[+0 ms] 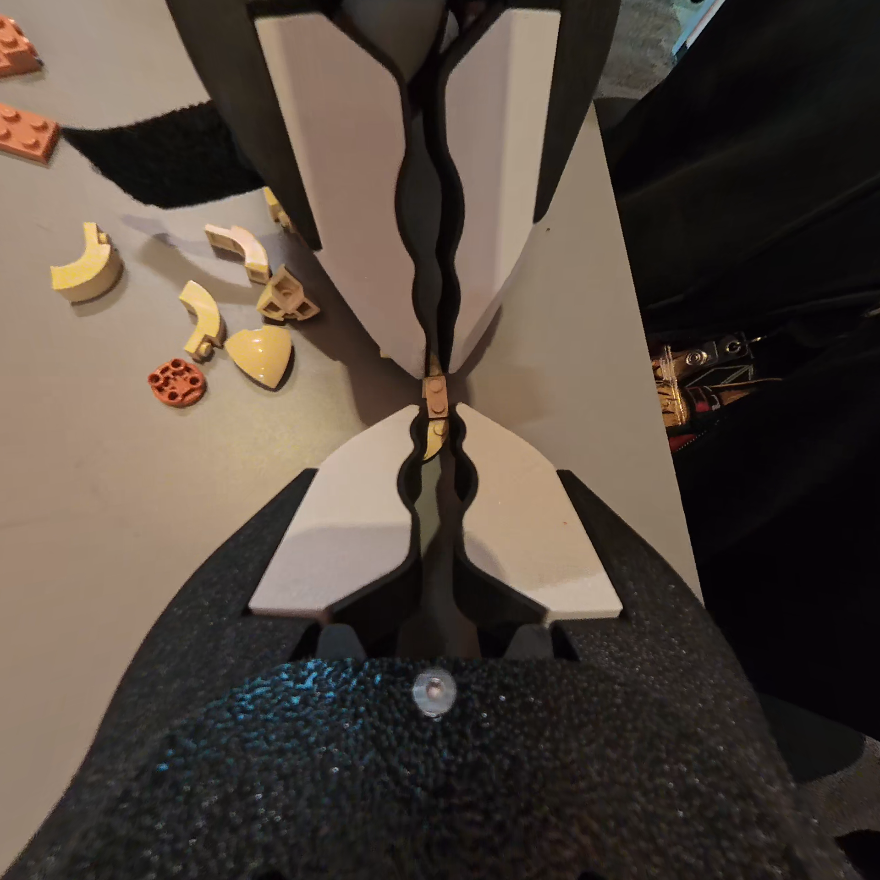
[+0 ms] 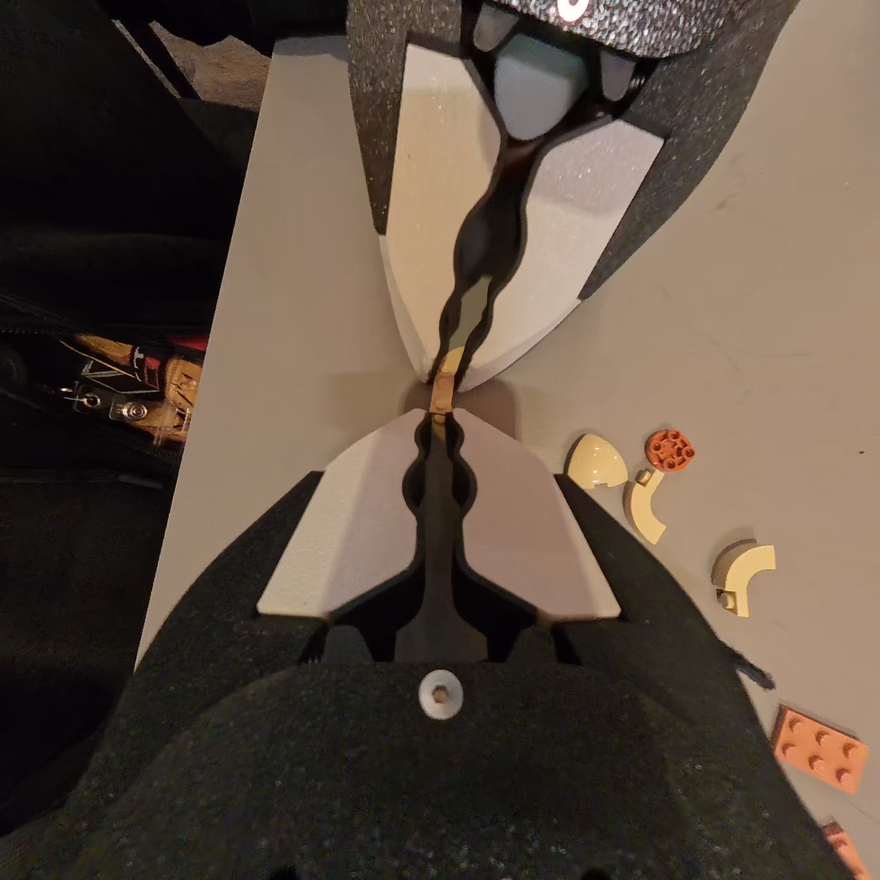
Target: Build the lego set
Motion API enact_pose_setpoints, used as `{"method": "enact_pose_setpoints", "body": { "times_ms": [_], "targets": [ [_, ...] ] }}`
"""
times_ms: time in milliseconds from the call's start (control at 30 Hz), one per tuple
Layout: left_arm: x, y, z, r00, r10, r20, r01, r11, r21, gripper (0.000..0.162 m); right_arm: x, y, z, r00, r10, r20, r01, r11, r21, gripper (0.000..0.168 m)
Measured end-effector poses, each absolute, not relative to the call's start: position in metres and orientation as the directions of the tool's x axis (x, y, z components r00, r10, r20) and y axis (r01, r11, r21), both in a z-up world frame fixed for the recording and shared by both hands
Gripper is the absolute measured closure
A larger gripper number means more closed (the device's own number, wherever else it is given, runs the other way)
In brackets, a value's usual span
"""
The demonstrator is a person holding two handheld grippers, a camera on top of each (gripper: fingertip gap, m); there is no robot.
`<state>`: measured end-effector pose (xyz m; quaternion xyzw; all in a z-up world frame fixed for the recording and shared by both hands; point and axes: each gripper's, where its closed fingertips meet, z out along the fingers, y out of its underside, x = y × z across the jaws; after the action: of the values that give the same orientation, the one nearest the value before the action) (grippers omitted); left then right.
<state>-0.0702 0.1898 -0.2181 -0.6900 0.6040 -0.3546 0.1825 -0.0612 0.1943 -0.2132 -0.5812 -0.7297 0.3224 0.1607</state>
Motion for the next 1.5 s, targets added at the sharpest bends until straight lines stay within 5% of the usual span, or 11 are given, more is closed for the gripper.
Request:
{"method": "enact_pose_setpoints", "body": {
  "times_ms": [1500],
  "targets": [
    [-0.0666, 0.194, -0.2238, 0.036, -0.996, 0.088, -0.734, -0.086, -0.674, 0.153, -0.0648, 0.1967, -0.2132, -0.243, 0.964, -0.11, 0.69, 0.092, -0.718, 0.164]
  ]
}}
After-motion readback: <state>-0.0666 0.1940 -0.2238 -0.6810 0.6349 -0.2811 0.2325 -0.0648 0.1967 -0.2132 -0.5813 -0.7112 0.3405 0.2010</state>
